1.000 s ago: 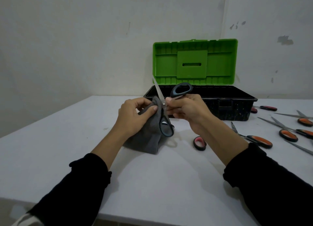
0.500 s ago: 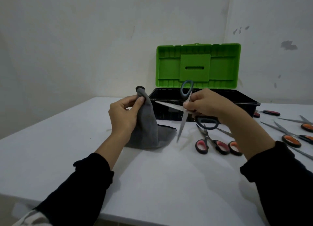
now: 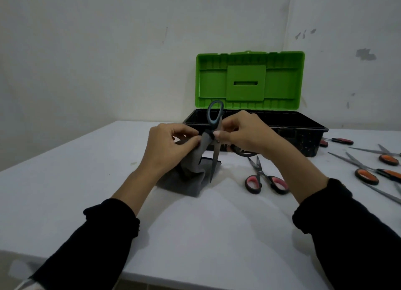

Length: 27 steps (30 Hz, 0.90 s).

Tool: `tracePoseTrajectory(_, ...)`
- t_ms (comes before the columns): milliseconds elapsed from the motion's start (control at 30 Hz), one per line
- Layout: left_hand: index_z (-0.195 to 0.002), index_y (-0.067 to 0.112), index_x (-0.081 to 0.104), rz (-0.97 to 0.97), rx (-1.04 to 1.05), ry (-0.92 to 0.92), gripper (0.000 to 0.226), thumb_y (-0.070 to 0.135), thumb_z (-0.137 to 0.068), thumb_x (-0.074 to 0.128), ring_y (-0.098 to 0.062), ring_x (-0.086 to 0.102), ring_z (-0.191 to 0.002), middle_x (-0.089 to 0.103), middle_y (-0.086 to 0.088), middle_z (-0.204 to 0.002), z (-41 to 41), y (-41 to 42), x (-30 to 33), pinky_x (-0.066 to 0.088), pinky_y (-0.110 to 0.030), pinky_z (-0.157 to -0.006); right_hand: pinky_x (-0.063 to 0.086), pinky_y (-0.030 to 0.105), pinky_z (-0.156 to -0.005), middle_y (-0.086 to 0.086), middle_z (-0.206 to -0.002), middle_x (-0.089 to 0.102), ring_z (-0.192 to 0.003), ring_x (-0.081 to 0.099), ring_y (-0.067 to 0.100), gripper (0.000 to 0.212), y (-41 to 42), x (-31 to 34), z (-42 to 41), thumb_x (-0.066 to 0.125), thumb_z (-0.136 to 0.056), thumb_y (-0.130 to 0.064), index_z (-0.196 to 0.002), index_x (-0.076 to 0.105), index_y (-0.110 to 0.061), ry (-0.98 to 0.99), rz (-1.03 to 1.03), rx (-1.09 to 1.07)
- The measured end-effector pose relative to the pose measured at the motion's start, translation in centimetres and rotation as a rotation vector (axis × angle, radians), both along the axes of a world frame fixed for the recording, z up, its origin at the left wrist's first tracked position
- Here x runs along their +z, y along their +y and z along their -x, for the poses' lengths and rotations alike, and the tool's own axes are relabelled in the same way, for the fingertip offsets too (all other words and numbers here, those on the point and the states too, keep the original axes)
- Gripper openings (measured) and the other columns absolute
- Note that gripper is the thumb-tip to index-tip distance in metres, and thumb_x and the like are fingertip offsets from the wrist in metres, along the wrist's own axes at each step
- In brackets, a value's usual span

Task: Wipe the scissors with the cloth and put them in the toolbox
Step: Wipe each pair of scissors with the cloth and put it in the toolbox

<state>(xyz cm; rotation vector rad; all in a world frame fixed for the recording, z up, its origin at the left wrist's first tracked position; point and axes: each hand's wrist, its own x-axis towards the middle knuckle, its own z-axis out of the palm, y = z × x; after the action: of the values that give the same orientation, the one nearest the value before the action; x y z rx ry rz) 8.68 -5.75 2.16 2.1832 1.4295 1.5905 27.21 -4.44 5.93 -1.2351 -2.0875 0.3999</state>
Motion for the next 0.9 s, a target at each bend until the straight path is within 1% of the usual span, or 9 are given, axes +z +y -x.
tracePoseTrajectory(133, -0.077, 0.026, 0.074, 0.118, 0.016, 0.129, 0.016, 0.040, -0.070, 0.074, 0.000, 0.062, -0.074, 0.071, 0.012, -0.073, 0.5, 0.3, -0.1, 0.044, -0.014, -0.068, 0.043, 0.009, -0.049, -0.002, -0.054, 0.064, -0.045, 0.059, -0.002, 0.022, -0.1, -0.1, -0.1, 0.067, -0.085, -0.022, -0.067, 0.068, -0.009, 0.006, 0.012, 0.026)
tracePoseTrajectory(200, -0.076, 0.026, 0.073, 0.107, -0.027, 0.119, 0.010, 0.034, -0.072, 0.075, 0.000, 0.061, -0.073, 0.070, 0.012, -0.072, 0.3, 0.2, 0.0, 0.046, -0.015, -0.069, 0.051, 0.016, -0.052, 0.001, -0.059, 0.066, -0.054, 0.067, 0.009, 0.021, 0.0, -0.2, 0.3, 0.066, -0.086, -0.019, -0.069, 0.070, -0.006, -0.025, 0.046, 0.019)
tracePoseTrajectory(300, -0.078, 0.025, 0.072, 0.057, -0.098, 0.064, 0.008, 0.029, -0.072, 0.076, 0.001, 0.060, -0.074, 0.070, 0.011, -0.074, -0.2, 0.0, 0.1, 0.045, -0.012, -0.071, 0.053, 0.016, -0.052, 0.003, -0.064, 0.068, -0.057, 0.069, 0.012, 0.018, 0.1, -0.4, 0.8, 0.063, -0.085, -0.012, -0.072, 0.072, -0.003, -0.032, 0.043, -0.008)
tracePoseTrajectory(467, -0.075, 0.032, 0.071, 0.023, -0.038, 0.145, 0.031, 0.056, -0.056, 0.069, 0.001, 0.056, -0.076, 0.061, 0.026, -0.065, -0.1, 0.1, -0.1, 0.042, -0.031, -0.080, 0.055, 0.029, -0.058, 0.013, -0.063, 0.069, -0.055, 0.067, 0.017, 0.022, 0.1, -0.7, 0.9, 0.060, -0.083, -0.006, -0.062, 0.069, -0.006, 0.077, 0.038, 0.017)
tracePoseTrajectory(567, -0.072, 0.038, 0.069, -0.018, 0.008, 0.147, 0.035, 0.066, -0.056, 0.057, 0.000, 0.051, -0.073, 0.057, 0.023, -0.062, 0.0, 0.2, -0.3, 0.042, -0.043, -0.083, 0.056, 0.035, -0.064, 0.018, -0.067, 0.070, -0.059, 0.069, 0.022, 0.023, 0.2, -0.9, 1.0, 0.061, -0.085, -0.010, -0.066, 0.069, 0.000, 0.064, -0.005, 0.039)
tracePoseTrajectory(667, -0.075, 0.039, 0.068, -0.032, 0.039, 0.161, 0.035, 0.066, -0.062, 0.049, 0.004, 0.050, -0.075, 0.058, 0.022, -0.067, -0.1, 0.3, -0.5, 0.041, -0.046, -0.086, 0.056, 0.030, -0.060, 0.018, -0.067, 0.070, -0.056, 0.068, 0.021, 0.026, 0.1, -0.7, 1.0, 0.061, -0.086, -0.011, -0.064, 0.068, 0.000, 0.058, -0.034, 0.039)
tracePoseTrajectory(733, -0.082, 0.039, 0.067, -0.046, 0.051, 0.155, 0.036, 0.064, -0.065, 0.047, 0.007, 0.050, -0.079, 0.059, 0.024, -0.068, 0.0, 0.3, -0.4, 0.039, -0.044, -0.088, 0.054, 0.030, -0.060, 0.016, -0.065, 0.070, -0.060, 0.069, 0.023, 0.028, 0.0, -0.5, 0.6, 0.062, -0.085, -0.014, -0.059, 0.067, -0.006, 0.054, -0.051, 0.026)
tracePoseTrajectory(800, -0.077, 0.035, 0.069, -0.046, 0.064, 0.157, 0.034, 0.062, -0.067, 0.051, 0.006, 0.051, -0.082, 0.058, 0.028, -0.068, -0.1, 0.2, -0.4, 0.035, -0.039, -0.089, 0.051, 0.025, -0.054, 0.013, -0.063, 0.070, -0.061, 0.069, 0.023, 0.028, 0.1, -0.4, 0.2, 0.062, -0.086, -0.016, -0.061, 0.068, -0.006, 0.059, -0.043, 0.027)
tracePoseTrajectory(900, -0.076, 0.033, 0.069, -0.051, 0.084, 0.155, 0.026, 0.054, -0.066, 0.058, 0.008, 0.049, -0.081, 0.056, 0.029, -0.068, -0.6, 0.0, -0.5, 0.029, -0.032, -0.086, 0.039, 0.009, -0.044, 0.005, -0.057, 0.066, -0.048, 0.063, 0.005, 0.026, 0.1, -0.7, 0.4, 0.059, -0.088, -0.015, -0.068, 0.071, -0.004, 0.024, -0.052, 0.017)
